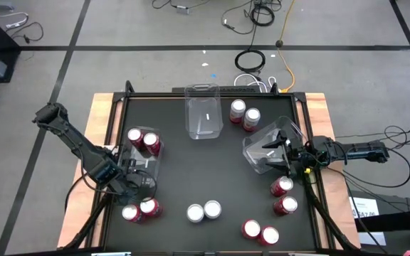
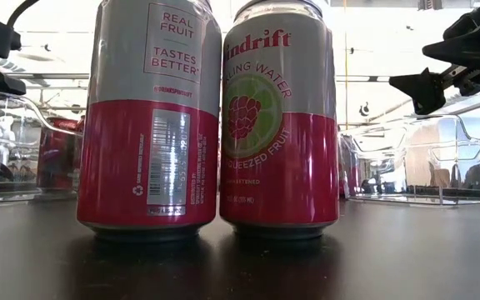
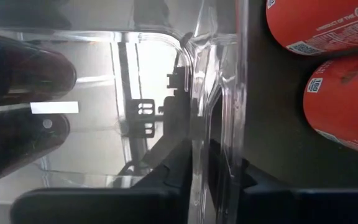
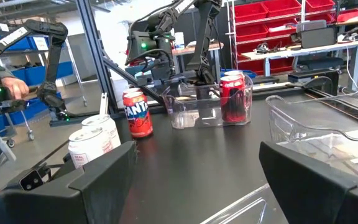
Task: Sort soda cans
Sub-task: Move the transparent bin from to the top left of the table
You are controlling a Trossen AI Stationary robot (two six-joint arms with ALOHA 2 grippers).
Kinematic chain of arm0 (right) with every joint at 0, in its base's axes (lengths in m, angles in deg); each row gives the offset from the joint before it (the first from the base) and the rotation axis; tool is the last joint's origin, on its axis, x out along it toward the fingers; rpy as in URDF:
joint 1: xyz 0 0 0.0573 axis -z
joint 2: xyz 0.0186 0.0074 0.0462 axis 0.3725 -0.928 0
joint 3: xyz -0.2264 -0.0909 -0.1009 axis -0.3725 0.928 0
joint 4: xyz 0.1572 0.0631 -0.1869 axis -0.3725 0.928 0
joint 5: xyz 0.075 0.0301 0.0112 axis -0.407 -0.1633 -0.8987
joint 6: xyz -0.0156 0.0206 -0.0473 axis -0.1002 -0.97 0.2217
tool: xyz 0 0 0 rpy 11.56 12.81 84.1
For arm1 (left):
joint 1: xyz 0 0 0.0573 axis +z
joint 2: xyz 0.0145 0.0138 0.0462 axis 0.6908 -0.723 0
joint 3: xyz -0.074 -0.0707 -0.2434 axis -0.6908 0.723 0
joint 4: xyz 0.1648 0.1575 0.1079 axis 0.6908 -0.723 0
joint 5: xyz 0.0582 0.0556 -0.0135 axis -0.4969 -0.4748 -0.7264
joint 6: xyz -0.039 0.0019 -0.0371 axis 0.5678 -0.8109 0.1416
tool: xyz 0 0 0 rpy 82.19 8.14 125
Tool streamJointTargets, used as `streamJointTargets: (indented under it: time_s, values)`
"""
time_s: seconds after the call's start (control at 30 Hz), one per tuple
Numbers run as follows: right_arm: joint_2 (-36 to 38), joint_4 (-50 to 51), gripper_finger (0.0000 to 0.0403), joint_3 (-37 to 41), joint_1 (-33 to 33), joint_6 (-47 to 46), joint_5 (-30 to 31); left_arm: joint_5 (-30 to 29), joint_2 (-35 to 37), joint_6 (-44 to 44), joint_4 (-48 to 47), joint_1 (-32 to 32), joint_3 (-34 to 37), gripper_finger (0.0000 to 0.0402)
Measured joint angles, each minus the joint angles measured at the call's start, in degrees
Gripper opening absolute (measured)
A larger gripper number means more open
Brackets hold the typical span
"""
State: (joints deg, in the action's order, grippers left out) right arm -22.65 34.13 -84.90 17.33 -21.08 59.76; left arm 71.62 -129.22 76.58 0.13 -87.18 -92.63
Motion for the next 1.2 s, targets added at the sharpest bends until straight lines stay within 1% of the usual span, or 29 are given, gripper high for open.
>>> streamJointTargets:
  time_s: [0.2,0.5,0.8,1.2]
  values:
    - [-0.01,-0.01,0.0334,0.00,-0.01,0.02,0.00,0.01,0.00,0.01,0.44,0.00,0.00,0.0013]
    - [0.00,-0.01,0.0334,0.00,-0.01,0.01,0.00,0.49,0.00,2.03,0.57,1.08,0.00,0.0017]
    - [-0.01,-0.01,0.0334,0.00,-0.02,0.02,0.00,0.52,0.00,2.30,1.51,6.68,-0.02,0.0017]
    - [-0.01,0.00,0.0334,0.00,-0.01,0.01,0.00,1.98,-0.02,-6.78,1.42,16.35,-0.02,0.0017]
